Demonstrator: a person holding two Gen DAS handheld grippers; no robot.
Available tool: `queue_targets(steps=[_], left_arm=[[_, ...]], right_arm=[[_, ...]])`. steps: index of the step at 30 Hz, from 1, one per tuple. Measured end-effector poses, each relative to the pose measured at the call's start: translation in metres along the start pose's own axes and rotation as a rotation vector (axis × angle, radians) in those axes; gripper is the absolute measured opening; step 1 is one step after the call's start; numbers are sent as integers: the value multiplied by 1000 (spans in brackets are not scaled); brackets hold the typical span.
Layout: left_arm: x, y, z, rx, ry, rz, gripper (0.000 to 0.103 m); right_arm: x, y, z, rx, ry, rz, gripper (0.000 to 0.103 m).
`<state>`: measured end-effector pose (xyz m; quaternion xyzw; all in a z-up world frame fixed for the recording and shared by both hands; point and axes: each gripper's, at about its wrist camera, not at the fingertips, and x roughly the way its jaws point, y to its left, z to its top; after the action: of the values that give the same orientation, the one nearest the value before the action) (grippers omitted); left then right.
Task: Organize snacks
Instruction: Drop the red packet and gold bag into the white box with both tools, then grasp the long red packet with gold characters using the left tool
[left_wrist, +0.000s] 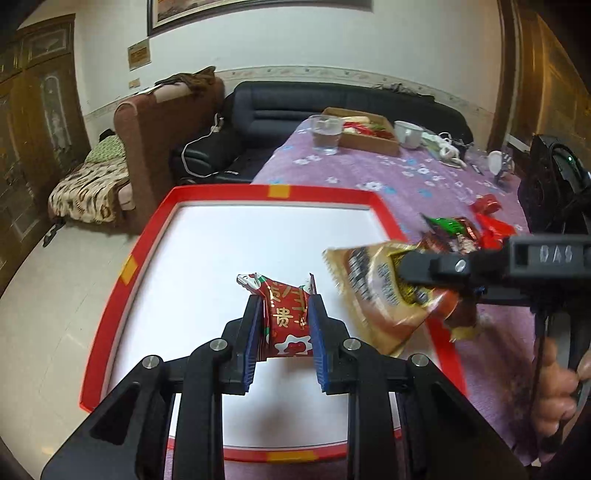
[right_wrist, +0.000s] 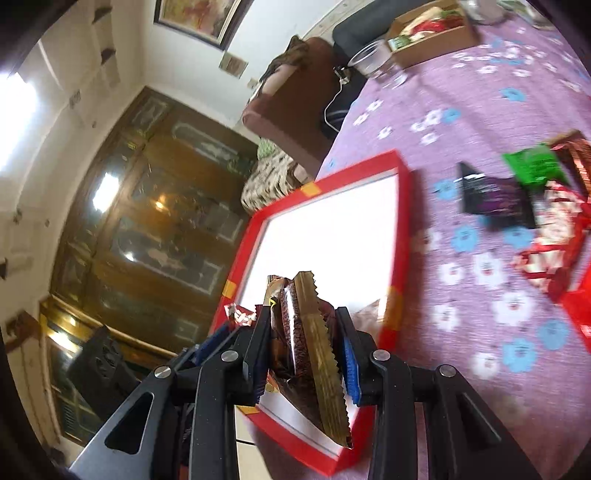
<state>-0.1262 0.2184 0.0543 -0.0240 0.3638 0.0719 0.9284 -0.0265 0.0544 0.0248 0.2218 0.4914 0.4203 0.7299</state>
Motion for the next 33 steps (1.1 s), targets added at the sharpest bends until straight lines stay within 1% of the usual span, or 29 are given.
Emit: queue_targets(steps=[4, 7, 8, 9, 10, 11, 12, 13, 14, 15, 18, 20, 23, 24, 26, 28, 29, 31, 33], left_arm=[[1, 9, -4, -5, 6, 41, 23], [1, 17, -4, -9, 9, 94, 26], [1, 20, -5, -14, 4, 124, 31], [0, 22, -5, -17, 0, 143, 32], [0, 24, -4, -14, 0, 184, 33], [0, 24, -4, -8, -3, 207, 38], [-3, 23, -3, -2, -16, 237, 49], [-5, 22, -3, -2, -27, 254, 56], [-9, 21, -3, -2, -44, 267, 68], [-13, 19, -3, 2, -61, 268, 71], [-25, 6, -3, 25, -106, 235, 71], [-32, -11, -3, 53, -129, 181, 73], [-40, -41, -2, 121, -155, 114, 77], [-42, -49, -2, 134, -160, 104, 78], [-46, -72, -1, 182, -168, 56, 78], [-46, -94, -1, 222, -160, 12, 81], [-45, -104, -2, 240, -154, -9, 82], [-42, -125, -3, 273, -133, -46, 82], [-38, -143, -3, 295, -104, -86, 82]], right_arm=[[23, 12, -10, -35, 33, -27, 35], [31, 27, -16, -101, 23, -61, 44], [30, 31, -16, -119, 23, -49, 50], [28, 36, -17, -133, 13, -36, 56], [20, 39, -18, -148, -11, -22, 58], [16, 41, -19, -157, -25, -10, 60], [10, 42, -19, -164, -39, 3, 62], [4, 40, -19, -166, -53, 5, 63], [-3, 37, -19, -164, -68, -5, 65], [-12, 33, -20, -163, -90, -20, 65], [-36, 19, -20, -146, -139, -55, 65], [-58, 6, -21, -135, -179, -87, 66], [-102, -17, -24, -114, -258, -148, 68], [-117, -25, -26, -101, -286, -165, 69], [-150, -43, -25, -73, -342, -199, 70], [-185, -65, -30, -35, -406, -245, 72], [-195, -72, -29, -21, -425, -258, 73], [-225, -95, -31, 30, -477, -292, 73], [-244, -110, -34, 62, -505, -319, 73]])
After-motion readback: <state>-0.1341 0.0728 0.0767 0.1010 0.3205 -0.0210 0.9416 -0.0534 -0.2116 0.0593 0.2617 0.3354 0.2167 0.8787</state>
